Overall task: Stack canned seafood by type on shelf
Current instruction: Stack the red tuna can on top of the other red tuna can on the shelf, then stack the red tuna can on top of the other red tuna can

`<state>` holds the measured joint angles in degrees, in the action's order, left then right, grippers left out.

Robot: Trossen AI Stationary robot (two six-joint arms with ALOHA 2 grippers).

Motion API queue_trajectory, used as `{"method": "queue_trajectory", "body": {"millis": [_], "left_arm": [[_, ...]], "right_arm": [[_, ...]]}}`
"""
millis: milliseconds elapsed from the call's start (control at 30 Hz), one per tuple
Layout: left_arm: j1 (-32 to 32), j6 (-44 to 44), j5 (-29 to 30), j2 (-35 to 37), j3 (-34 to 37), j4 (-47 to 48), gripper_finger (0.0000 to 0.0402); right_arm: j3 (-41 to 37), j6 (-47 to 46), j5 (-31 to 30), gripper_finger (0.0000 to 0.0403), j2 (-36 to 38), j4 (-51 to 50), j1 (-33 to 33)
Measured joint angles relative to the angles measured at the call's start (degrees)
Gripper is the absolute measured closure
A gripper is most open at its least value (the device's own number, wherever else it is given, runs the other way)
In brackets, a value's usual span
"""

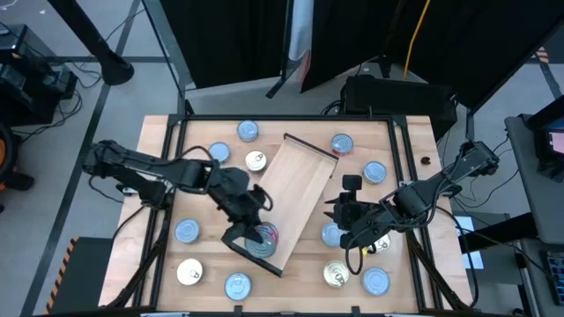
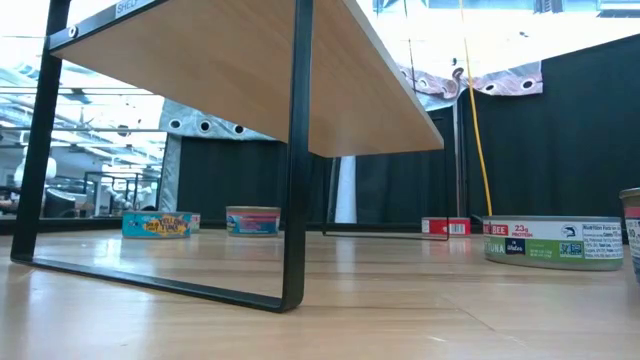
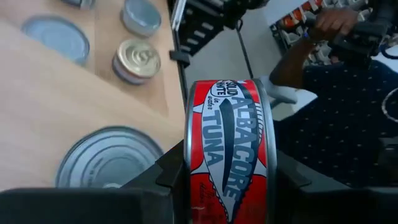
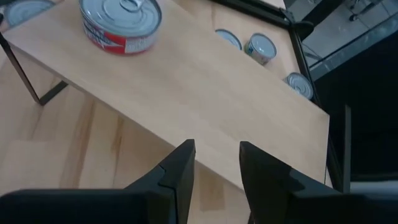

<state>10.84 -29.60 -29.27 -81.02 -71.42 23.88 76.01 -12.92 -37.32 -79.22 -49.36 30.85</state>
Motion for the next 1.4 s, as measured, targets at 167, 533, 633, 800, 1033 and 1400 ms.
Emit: {"method": "queue_trajectory", "body": {"millis": [167,533,633,800,1033,1400], "left_arm": [[-2.9,1.4,-2.8,-2.1,0.0,0.6,0.0265],[-4.5,0.3,-5.0,-4.2,0.0,5.5,0.0226],[-4.5,0.4,-3.8,-4.2,0.0,5.5,0.0220],[-4.5,1.9,-0.3,-4.2,0.0,5.6,0.0217],[-4.5,3.5,0.9,-4.1,0.0,5.9,0.0213],[-3.5,8.3,9.6,-3.8,0.0,6.3,0.0094]], "right_arm": [[0.0,-0.4,0.0,0.0285,0.0,-0.7,0.0],[0.0,-1.0,0.1,0.0285,0.0,-0.7,0.0],[0.0,-1.0,0.1,0.0285,0.0,-0.7,0.0],[0.0,-1.0,0.1,0.0285,0.0,-0.7,0.0],[0.0,-1.2,0.1,0.0285,0.0,-0.6,0.0],[0.0,-1.4,0.1,0.0285,0.0,-0.6,0.0]]}}
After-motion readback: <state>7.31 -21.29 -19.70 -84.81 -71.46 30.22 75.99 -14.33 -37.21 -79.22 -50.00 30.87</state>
